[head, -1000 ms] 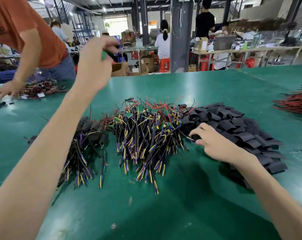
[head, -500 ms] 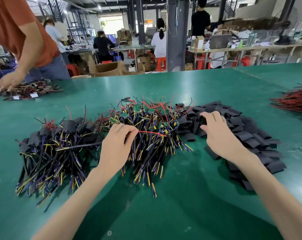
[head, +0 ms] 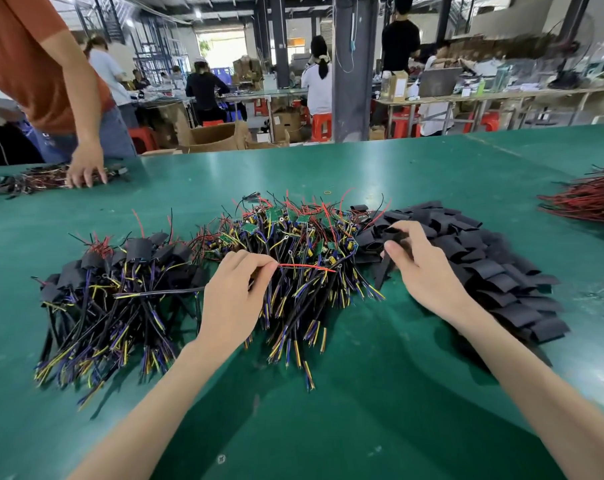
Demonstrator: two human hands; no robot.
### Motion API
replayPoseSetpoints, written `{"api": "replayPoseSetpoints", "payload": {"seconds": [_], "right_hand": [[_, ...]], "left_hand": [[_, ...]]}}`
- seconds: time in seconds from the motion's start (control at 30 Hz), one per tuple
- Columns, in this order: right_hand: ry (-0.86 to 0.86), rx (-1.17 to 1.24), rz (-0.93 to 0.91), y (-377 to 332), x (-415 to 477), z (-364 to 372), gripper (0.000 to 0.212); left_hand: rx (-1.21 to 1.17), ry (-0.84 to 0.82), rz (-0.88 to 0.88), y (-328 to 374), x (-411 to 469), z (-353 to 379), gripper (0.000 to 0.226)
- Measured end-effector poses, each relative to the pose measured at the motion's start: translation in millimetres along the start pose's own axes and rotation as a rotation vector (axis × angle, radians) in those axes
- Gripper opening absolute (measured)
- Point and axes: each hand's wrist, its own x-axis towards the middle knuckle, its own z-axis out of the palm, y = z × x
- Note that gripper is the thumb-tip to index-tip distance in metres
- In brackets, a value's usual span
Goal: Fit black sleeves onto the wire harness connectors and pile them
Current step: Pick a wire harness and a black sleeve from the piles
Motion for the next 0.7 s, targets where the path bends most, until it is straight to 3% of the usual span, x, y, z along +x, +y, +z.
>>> {"api": "replayPoseSetpoints", "payload": {"seconds": [0.1, 0.23, 0.47, 0.7], "right_hand": [[0.015, -0.006, 0.018, 2.3, 0.3, -0.1, 0.030], [0.085, -0.083, -0.093, -0.7, 0.1, 0.5, 0.032], [-0.142, -0.101, -0.289, -14.0, -17.0, 16.1, 0.039], [-0.134, -0.026, -0.273, -20.2, -22.1, 20.3, 0.037]], "left_hand": [[-0.004, 0.005, -0.001, 0.7, -0.1, 0.1, 0.008], [-0.053, 0.037, -0.013, 3.4, -0.1, -0.3, 0.009], [-0.099, 0.102, -0.010, 8.2, -0.3, -0.8, 0.019], [-0.111, 0.091, -0.006, 7.3, -1.0, -0.5, 0.020]]}}
